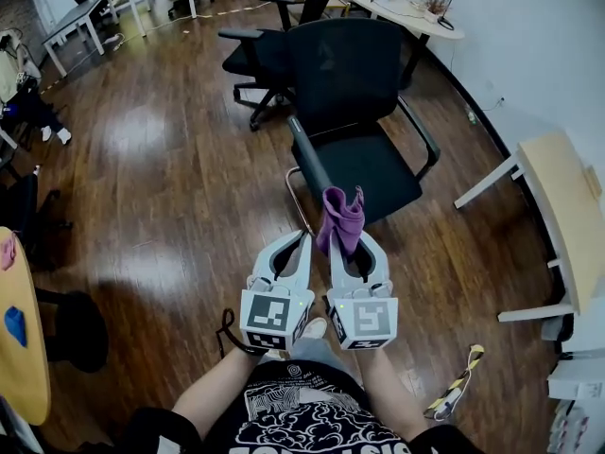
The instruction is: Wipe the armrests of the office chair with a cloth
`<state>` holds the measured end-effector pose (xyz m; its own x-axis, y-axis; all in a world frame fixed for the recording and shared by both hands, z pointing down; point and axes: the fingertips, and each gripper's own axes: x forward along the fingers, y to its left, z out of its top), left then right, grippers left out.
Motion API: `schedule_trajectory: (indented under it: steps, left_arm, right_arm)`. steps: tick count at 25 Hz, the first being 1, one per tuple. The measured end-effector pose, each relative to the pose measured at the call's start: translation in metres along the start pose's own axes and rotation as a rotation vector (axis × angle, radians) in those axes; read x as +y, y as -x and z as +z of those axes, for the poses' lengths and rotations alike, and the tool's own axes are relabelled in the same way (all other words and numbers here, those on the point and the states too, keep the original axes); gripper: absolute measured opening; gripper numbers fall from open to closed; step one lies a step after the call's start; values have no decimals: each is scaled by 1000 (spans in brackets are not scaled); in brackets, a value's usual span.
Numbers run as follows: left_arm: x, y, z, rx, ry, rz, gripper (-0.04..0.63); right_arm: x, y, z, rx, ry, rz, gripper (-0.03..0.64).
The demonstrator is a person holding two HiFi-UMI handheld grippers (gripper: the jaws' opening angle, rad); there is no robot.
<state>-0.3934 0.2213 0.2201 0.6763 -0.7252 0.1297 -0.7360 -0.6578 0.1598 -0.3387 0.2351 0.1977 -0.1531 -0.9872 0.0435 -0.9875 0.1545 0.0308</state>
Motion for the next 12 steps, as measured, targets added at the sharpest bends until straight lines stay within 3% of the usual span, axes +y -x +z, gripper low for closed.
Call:
schedule_trajectory:
  steps: [12]
  left_arm:
    - [5, 30, -2, -14, 8, -46, 3]
  right_arm:
    - [31, 22, 2, 1, 6, -52, 69]
